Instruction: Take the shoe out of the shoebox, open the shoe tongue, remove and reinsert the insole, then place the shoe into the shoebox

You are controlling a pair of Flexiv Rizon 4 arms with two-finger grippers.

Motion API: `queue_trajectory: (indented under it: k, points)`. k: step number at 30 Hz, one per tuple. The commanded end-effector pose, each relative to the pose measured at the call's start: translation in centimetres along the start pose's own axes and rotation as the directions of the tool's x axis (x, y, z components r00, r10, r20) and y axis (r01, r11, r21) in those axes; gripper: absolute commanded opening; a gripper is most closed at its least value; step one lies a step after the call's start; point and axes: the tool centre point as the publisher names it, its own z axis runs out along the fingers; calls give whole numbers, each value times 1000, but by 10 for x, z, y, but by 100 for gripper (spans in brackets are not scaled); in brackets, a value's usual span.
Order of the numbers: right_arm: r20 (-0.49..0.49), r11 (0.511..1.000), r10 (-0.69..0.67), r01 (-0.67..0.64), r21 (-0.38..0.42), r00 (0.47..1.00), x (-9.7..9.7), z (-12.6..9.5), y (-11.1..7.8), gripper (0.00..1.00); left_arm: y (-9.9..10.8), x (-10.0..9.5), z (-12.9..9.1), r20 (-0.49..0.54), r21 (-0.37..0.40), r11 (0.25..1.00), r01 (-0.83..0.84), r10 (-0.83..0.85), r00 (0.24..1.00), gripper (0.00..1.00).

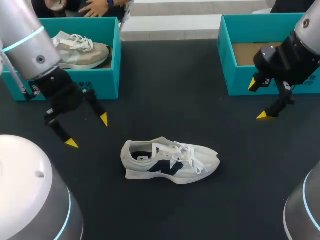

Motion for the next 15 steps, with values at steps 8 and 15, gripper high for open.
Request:
queue_trajectory:
  k: [8, 15]
  points:
    - [-2, 1000, 0, 0, 2, 1000, -1, 1, 0, 100, 65, 31, 16, 350, 416, 880, 228, -386, 854, 100]
    - [-2, 1000, 0, 0, 2, 1000, -1, 1, 0, 100, 93, 48, 22, 461, 583, 773, 251, -569, 681, 100]
